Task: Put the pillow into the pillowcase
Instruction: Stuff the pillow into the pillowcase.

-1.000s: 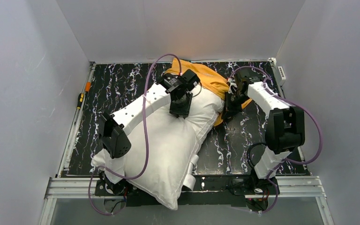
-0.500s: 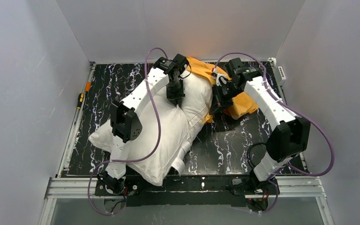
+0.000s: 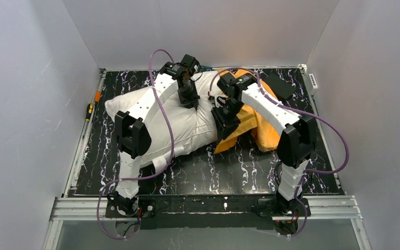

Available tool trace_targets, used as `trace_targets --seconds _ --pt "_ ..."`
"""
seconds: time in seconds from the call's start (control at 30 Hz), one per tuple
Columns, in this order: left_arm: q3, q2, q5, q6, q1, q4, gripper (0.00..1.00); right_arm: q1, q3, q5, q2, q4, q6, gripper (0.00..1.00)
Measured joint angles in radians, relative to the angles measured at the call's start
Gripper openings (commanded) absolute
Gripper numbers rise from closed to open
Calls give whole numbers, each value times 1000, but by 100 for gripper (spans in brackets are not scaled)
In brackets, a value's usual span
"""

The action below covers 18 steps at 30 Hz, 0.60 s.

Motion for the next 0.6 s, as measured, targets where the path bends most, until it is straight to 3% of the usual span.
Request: trace_targets --seconds 0.1,0.23,0.33,0.47,0.6 --pt "-76 -54 17 14 14 66 51 18 105 28 13 -2 5 72" --pt "-207 -186 50 30 33 148 69 21 209 84 -36 47 18 89" --pt "-298 -307 69 56 63 192 82 -7 259 154 -99 70 32 91" --pt "-412 -482 67 102 150 206 88 -69 324 255 -146 84 39 89" --pt "-509 -644 42 139 279 172 89 -118 348 354 -130 80 31 75"
